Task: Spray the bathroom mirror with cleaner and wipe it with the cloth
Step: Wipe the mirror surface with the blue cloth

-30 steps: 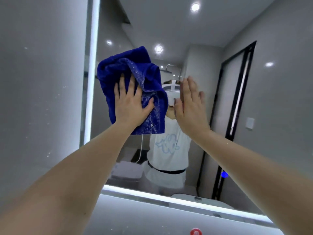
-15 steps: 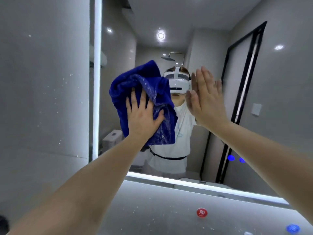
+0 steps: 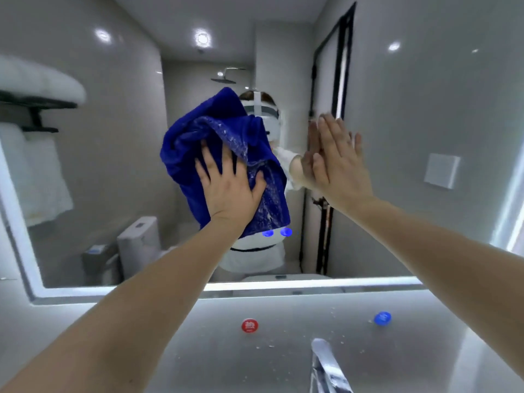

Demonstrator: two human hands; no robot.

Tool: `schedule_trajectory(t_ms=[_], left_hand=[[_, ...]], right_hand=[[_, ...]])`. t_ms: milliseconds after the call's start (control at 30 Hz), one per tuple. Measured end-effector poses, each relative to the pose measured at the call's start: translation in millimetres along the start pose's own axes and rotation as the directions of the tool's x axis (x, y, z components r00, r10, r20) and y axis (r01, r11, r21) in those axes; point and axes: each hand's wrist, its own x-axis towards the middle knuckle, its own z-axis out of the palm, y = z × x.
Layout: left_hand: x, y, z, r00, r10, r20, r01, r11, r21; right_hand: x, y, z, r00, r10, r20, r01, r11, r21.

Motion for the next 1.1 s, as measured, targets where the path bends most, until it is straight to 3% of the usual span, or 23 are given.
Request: schedule_trajectory(t_ms=[167, 467, 800, 1100], left_hand=[[0, 95, 10, 0.984, 0.179, -0.015, -0.179, 0.984, 0.011], [-25, 238, 38, 0.916, 0.400, 0.017, -0.399, 0.917, -0.024], [-61, 337, 67, 0.781, 0.621, 0.070, -0.623, 0.783, 0.004], [-115, 371, 86, 0.556, 0.799, 0.228, -0.804, 0.587, -0.095]], right_hand=[[-40, 85, -36, 0.996, 0.057, 0.071, -0.053, 0.997, -0.063], [-125, 237, -74, 0.957, 0.280, 0.072, -0.267, 0.952, -0.153], [-213, 269, -75, 0.843, 0.527, 0.104, -0.532, 0.847, 0.018], [-263, 261, -74, 0.801, 0.568, 0.190, -0.589, 0.804, 0.083]])
